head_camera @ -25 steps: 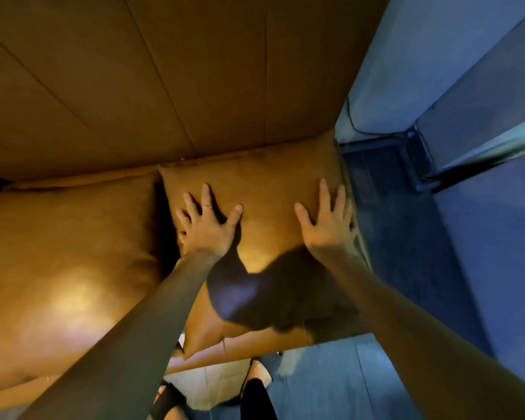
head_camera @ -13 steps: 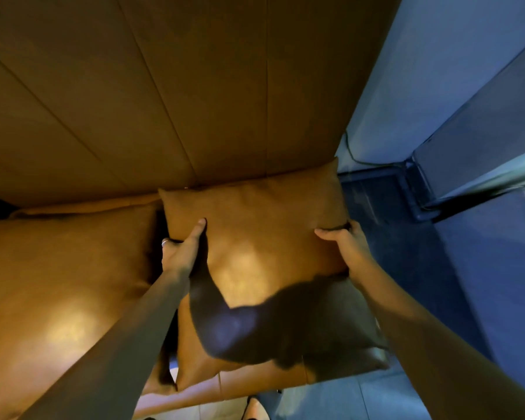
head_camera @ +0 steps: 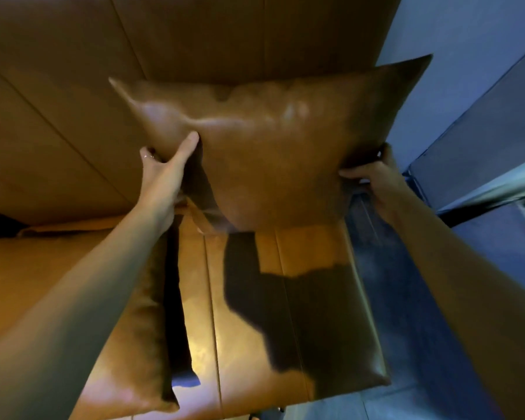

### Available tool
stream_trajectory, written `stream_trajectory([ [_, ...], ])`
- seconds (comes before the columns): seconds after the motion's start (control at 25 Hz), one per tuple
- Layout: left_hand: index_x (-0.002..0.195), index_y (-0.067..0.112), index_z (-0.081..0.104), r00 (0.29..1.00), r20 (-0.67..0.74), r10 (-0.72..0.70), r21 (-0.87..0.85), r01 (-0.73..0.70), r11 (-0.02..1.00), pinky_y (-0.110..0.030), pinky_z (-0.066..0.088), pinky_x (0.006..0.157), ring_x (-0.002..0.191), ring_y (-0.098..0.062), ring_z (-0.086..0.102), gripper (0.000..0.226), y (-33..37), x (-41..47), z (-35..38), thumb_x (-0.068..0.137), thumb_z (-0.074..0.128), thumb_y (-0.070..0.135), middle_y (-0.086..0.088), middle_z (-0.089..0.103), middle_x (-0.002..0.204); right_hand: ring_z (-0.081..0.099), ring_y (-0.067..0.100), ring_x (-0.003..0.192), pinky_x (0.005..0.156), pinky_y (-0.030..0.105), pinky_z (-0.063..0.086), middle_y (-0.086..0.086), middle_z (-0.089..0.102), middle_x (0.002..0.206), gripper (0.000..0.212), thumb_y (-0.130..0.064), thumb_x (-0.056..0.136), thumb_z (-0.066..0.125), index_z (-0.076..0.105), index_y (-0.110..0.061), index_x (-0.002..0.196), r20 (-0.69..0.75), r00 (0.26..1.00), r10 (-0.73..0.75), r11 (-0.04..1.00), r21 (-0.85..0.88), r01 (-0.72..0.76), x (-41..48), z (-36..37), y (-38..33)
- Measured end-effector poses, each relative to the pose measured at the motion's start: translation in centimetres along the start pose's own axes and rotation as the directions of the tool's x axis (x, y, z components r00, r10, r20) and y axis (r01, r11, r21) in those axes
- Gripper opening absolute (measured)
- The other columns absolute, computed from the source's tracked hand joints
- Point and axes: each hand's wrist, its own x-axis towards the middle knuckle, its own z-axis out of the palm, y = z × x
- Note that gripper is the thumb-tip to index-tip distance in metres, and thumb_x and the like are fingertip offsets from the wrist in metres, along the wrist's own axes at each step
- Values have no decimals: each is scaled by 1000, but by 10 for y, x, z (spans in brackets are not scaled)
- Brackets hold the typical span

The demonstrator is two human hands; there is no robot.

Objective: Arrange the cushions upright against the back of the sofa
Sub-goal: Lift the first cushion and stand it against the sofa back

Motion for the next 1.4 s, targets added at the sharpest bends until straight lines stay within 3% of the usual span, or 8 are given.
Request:
stream_trajectory([
  [0.2, 150, 35, 20, 998, 18, -57, -51, 58, 997, -74, 33, 102, 136, -32, 42, 103, 10, -1, 13, 68, 77, 62, 1, 46, 146, 49, 22, 122, 102, 55, 43, -3, 47, 139, 92, -40, 81, 78, 24, -25, 154, -5, 999, 35, 996, 79, -35, 2, 14, -21],
  [0.32, 149, 33, 24, 997, -10, -78, -103, 76, 992, -73, 35, 101, 133, -33, 45, 99, 10, -1, 16, 70, 77, 59, 0, 49, 142, 52, 9, 100, 90, 44, 45, -6, 47, 128, 89, -42, 83, 76, 24, -24, 153, -31, 999, 17, 996, 84, -14, 2, 17, -27],
  [0.52, 155, 33, 3, 992, -40, -122, -172, 114, 979, -73, 32, 104, 135, -36, 43, 118, 2, 8, 18, 70, 80, 54, -3, 44, 149, 51, 10, 100, 91, 47, 45, -4, 47, 129, 86, -37, 83, 78, 26, -22, 150, -63, 998, 9, 996, 90, -3, 7, 15, -23],
  [0.76, 155, 32, -9, 991, -60, -117, -98, 111, 989, -69, 33, 105, 140, -36, 37, 123, -7, 16, 25, 71, 75, 62, -2, 31, 158, 47, 32, 131, 108, 64, 39, 3, 44, 144, 93, -53, 77, 77, 22, -26, 147, -88, 996, 5, 1000, -29, -8, 14, 29, -18],
  [0.88, 155, 31, -6, 994, -26, -110, -48, 109, 993, -67, 34, 106, 139, -34, 37, 117, -4, 13, 19, 74, 71, 64, -2, 31, 158, 44, 38, 136, 111, 58, 38, 11, 38, 152, 99, -58, 78, 72, 18, -22, 153, -174, 984, -27, 975, -223, -12, 11, 39, -24],
  [1.08, 152, 25, 24, 999, -20, -29, 136, 32, 990, -46, 39, 107, 120, -16, 47, 91, -1, -1, -4, 80, 69, 59, 4, 49, 137, 30, 42, 146, 114, 58, 35, 19, 11, 166, 91, -36, 97, 59, -4, -19, 160, -301, 920, -252, 798, -603, 21, -18, 78, -18],
  [1.28, 145, 24, 41, 996, -92, 17, 266, 8, 964, -43, 37, 110, 133, -23, 42, 59, -1, -7, -58, 94, 57, 49, -1, 40, 147, 6, 46, 151, 120, 59, 21, 19, -3, 168, 84, -41, 98, 54, 0, -26, 160, -25, 930, -367, 491, -854, 171, -74, 157, 11],
  [1.4, 145, 16, 42, 995, -100, -1, 292, 31, 956, -33, 33, 104, 135, -23, 40, 53, -11, -9, -106, 100, 51, 41, -1, 41, 145, 5, 45, 152, 120, 56, 18, 20, -3, 168, 78, -42, 99, 52, 6, -26, 160, 120, 933, -339, 401, -879, 259, -104, 210, 25],
])
